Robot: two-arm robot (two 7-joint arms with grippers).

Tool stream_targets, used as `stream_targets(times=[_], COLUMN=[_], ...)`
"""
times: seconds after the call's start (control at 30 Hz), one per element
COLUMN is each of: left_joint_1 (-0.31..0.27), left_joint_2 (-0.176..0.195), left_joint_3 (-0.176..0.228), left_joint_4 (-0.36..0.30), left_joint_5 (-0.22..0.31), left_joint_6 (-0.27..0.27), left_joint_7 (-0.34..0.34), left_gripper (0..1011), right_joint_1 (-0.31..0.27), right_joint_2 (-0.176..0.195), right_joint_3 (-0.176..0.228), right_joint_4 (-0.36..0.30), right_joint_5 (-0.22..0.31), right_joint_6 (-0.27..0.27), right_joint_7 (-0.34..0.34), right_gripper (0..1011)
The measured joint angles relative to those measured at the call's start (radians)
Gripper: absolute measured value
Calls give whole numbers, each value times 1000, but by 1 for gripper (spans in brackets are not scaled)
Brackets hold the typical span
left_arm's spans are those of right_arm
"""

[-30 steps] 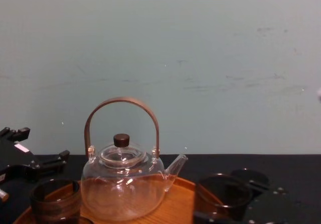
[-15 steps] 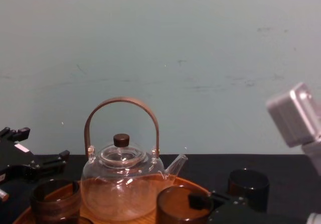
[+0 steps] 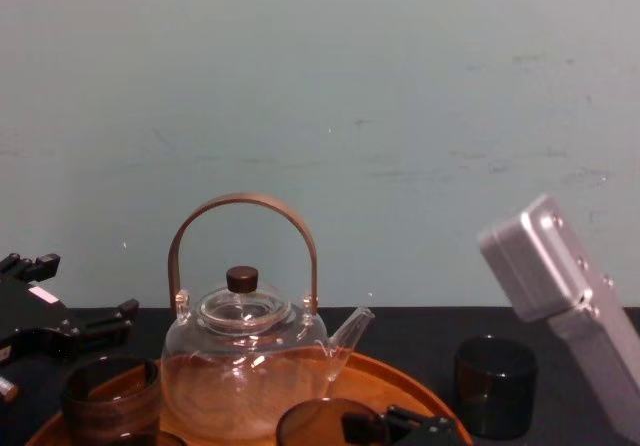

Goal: Pick up the glass from the table and place it on the tray.

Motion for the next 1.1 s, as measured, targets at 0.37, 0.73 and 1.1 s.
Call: stream_targets(times=[0.37,0.73,1.1], left_joint_1=[0,0,0], left_joint_2=[0,0,0], left_joint_3=[0,0,0], left_joint_4=[0,0,0], left_joint_5=[0,0,0], left_joint_6=[0,0,0], left_joint_7=[0,0,0], left_gripper=[1001,1001,1002], right_joint_1=[15,22,22], right_joint_2=[-10,-15,-17], right_joint_3=[-15,-24,-24], right_joint_4=[29,50,51], right_joint_5=[-1,3,4], right_joint_6=[0,0,1], right_joint_7=[9,12,12], right_gripper=[915,915,916])
